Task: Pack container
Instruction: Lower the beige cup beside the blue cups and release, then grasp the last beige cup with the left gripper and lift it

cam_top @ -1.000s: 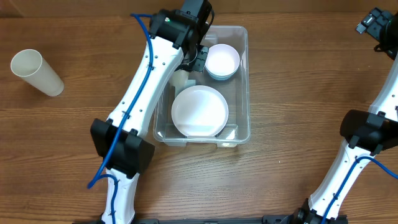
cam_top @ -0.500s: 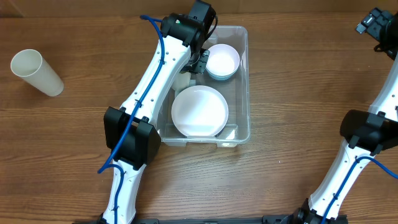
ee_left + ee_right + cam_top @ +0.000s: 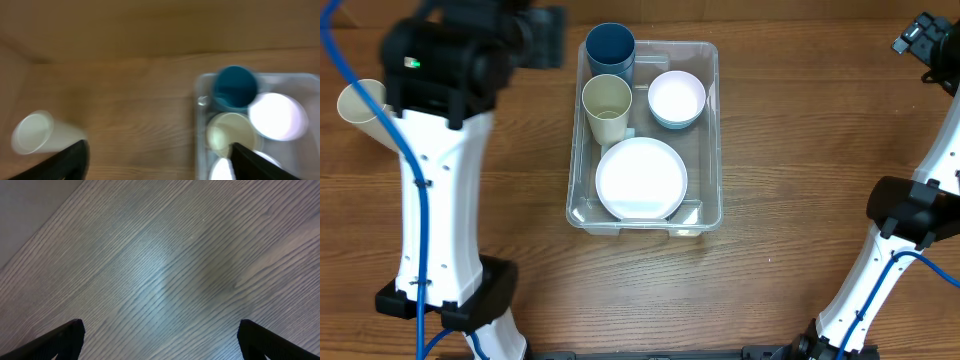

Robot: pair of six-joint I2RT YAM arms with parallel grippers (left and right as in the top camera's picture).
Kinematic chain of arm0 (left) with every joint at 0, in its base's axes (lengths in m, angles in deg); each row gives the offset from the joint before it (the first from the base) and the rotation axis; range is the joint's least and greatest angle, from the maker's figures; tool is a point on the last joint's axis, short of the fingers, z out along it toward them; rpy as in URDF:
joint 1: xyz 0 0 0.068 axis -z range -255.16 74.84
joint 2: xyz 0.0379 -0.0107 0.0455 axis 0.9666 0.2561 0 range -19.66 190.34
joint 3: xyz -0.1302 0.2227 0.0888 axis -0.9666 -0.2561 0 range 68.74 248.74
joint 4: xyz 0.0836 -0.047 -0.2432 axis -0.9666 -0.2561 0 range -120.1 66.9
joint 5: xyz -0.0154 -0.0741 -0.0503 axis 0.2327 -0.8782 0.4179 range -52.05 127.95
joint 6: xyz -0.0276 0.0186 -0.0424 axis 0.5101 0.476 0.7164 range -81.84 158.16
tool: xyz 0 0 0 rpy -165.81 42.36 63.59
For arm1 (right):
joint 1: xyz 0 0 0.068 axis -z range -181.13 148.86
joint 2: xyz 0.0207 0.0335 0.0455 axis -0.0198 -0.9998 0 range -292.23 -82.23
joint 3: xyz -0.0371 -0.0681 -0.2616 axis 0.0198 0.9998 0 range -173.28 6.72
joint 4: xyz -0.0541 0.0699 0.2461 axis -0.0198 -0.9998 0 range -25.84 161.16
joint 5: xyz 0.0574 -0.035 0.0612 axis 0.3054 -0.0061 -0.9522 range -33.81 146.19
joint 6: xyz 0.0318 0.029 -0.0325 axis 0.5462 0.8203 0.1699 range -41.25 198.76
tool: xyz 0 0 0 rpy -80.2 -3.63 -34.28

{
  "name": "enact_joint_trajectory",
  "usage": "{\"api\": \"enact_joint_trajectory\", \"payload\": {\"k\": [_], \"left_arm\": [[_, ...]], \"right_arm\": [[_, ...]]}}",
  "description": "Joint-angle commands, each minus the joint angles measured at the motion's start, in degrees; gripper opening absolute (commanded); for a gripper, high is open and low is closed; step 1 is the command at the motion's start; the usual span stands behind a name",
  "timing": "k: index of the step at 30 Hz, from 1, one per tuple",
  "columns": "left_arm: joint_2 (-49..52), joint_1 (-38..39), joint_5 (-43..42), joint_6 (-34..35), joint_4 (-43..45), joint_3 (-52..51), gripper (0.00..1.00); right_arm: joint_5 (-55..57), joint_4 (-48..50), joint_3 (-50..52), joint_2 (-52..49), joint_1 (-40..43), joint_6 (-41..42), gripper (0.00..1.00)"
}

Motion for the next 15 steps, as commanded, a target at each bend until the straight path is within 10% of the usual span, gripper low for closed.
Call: {"api": "enact_joint_trajectory", "payload": {"k": [1, 6, 15], "left_arm": [[3.04, -16.31, -0.28, 5.92, -2.25, -0.13, 1.00], [11.65, -32.06, -11.80, 6.56, -0.66, -0.15, 1.00], [28.57, -35.28, -15.78, 4.81, 2.56, -0.15, 1.00]], "right_arm": [[0.61, 0.17, -1.16, 1.88, 0.07, 0.46, 1.00], [0.61, 0.17, -1.16, 1.88, 0.07, 0.46, 1.00], [0.61, 0.17, -1.16, 1.88, 0.07, 0.46, 1.00]]}}
